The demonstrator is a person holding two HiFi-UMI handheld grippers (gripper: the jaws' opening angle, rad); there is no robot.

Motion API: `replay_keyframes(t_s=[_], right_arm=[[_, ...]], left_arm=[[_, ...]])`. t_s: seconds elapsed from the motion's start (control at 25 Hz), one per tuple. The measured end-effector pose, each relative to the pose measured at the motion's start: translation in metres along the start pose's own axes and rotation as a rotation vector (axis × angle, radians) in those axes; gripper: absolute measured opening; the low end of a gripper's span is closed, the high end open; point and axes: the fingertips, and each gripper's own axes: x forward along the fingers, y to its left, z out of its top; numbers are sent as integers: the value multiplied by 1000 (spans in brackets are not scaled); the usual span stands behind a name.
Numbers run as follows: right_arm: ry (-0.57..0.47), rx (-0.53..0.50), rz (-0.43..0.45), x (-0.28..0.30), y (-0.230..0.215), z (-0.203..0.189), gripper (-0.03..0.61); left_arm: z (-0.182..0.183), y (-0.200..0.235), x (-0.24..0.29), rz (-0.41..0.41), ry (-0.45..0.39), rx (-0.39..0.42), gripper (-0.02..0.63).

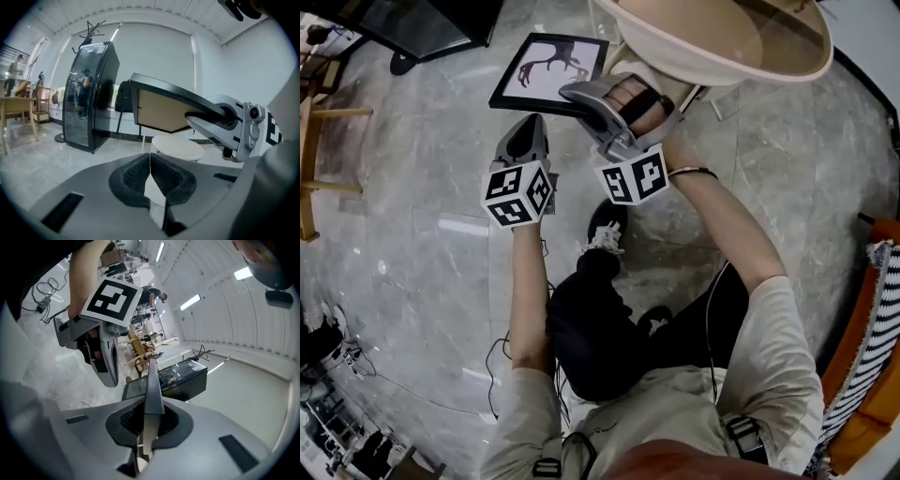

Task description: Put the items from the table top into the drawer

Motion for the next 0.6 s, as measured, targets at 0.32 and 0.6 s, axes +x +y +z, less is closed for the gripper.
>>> replay_keyframes(t_s=[0.32,0.6], right_arm=[[110,74,70,-23,74,-70,41],[207,131,101,-41,120,-123,41]], left_arm=[[-71,-33,47,-108,75,3,21],[-107,-53,77,-155,79,-45,21]])
